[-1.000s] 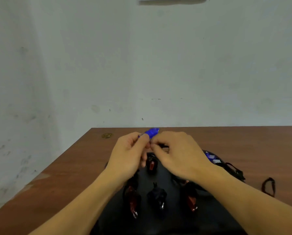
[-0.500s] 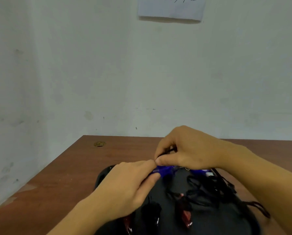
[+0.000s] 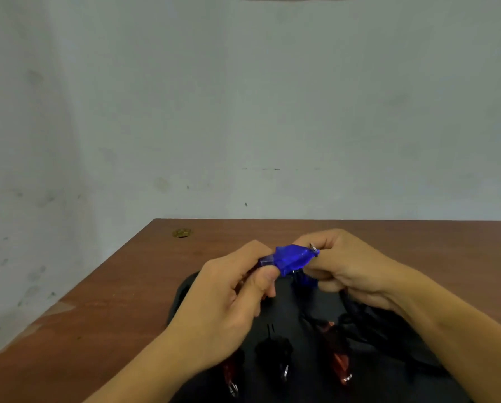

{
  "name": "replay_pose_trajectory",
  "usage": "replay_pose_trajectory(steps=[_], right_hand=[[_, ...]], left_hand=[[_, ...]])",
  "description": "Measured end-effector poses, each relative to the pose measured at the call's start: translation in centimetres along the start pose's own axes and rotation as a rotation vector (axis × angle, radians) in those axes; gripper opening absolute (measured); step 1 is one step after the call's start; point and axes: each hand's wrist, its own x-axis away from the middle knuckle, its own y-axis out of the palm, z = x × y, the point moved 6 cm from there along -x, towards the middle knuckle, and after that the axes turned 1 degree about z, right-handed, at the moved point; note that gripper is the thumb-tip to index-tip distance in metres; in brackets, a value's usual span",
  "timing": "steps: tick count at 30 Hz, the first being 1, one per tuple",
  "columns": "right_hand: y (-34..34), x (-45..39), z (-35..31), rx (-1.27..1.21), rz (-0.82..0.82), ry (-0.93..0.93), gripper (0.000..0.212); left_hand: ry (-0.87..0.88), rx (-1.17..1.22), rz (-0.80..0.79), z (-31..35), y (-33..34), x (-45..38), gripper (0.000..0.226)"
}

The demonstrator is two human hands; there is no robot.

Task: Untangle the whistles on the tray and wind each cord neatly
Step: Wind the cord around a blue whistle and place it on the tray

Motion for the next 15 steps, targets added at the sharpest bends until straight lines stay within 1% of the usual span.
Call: replay_pose_trajectory(steps=[2, 3, 5, 6, 7, 8, 10, 11, 13, 15], right_hand=[[0.8, 0.0, 0.6, -0.095, -0.007, -0.004, 0.010], [1.1, -0.1, 1.1, -0.147, -0.004, -0.005, 0.022], [1.3, -0.3, 2.0, -0.260, 0.052, -0.018, 0.046], [1.5, -0.3, 2.4, -0.289, 0.085, -0.026, 0.050], [1.9, -0.3, 2.5, -0.287, 0.105, -0.041, 0.048], [2.3, -0.1, 2.3, -0.251, 0.131, -0.069, 0.040], [3.1, 0.2, 1.1, -0.057, 0.184, -0.191, 0.020], [3.4, 0.4, 0.4, 0.096, 0.204, -0.266, 0.016], [3.7, 1.2, -1.3, 0.448, 0.250, -0.384, 0.017], [4.3, 2.1, -3.3, 0.714, 0.251, -0.410, 0.018]], left_hand=[[-0.040, 0.062, 0.016, -0.3, 0.3, 0.1, 0.017], [-0.056, 0.076, 0.038, -0.4, 0.3, 0.1, 0.017], [-0.081, 0.066, 0.090, -0.4, 0.1, 0.0, 0.019], [-0.094, 0.055, 0.115, -0.5, 0.0, -0.1, 0.020], [-0.108, 0.037, 0.139, -0.7, -0.1, -0.1, 0.023], [-0.123, 0.002, 0.162, -0.9, -0.3, -0.2, 0.025], [-0.140, -0.107, 0.200, -1.5, -0.7, -0.3, 0.026], [-0.135, -0.173, 0.206, -1.8, -1.0, -0.3, 0.025], [-0.103, -0.343, 0.176, -2.3, -1.2, -0.5, 0.019], [-0.078, -0.513, 0.115, -2.5, -1.3, -0.4, 0.015]])
